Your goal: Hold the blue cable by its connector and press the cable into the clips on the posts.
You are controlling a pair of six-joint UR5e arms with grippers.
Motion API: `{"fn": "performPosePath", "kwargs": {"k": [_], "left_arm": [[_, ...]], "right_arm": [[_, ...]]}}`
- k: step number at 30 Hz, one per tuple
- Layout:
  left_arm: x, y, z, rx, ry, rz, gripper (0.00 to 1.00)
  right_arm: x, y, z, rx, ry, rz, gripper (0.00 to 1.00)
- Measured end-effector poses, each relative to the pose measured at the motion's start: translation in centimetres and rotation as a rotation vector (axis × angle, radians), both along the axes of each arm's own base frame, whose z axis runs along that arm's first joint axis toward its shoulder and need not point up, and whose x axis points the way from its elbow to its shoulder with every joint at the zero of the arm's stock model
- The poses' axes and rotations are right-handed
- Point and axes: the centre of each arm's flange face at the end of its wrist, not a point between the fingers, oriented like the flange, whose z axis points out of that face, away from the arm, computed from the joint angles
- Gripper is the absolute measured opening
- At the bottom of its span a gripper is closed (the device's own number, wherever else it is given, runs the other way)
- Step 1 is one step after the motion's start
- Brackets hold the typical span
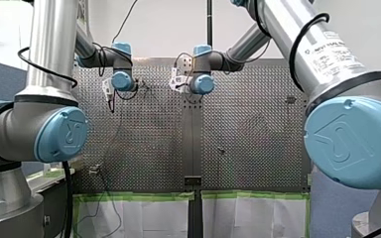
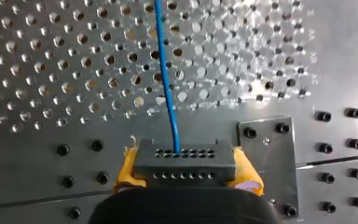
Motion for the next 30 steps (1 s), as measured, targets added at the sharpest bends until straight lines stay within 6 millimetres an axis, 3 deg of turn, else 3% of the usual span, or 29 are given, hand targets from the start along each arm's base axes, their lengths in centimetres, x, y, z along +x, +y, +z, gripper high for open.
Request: {"fn": "performPosePath", "kwargs": {"k": [15, 30], "left_arm": [[2.1, 2.1, 0.5, -0.005, -0.003, -0.003, 0.0], [3.4, 2.5, 0.6, -0.005, 0.016, 0.002, 0.0]], "right_arm": [[-1.1, -2.8, 0.4, -0.014, -0.009, -0.019, 0.0], [-1.4, -4.5, 0.1, -0.007, -0.016, -0.018, 0.0]]}}
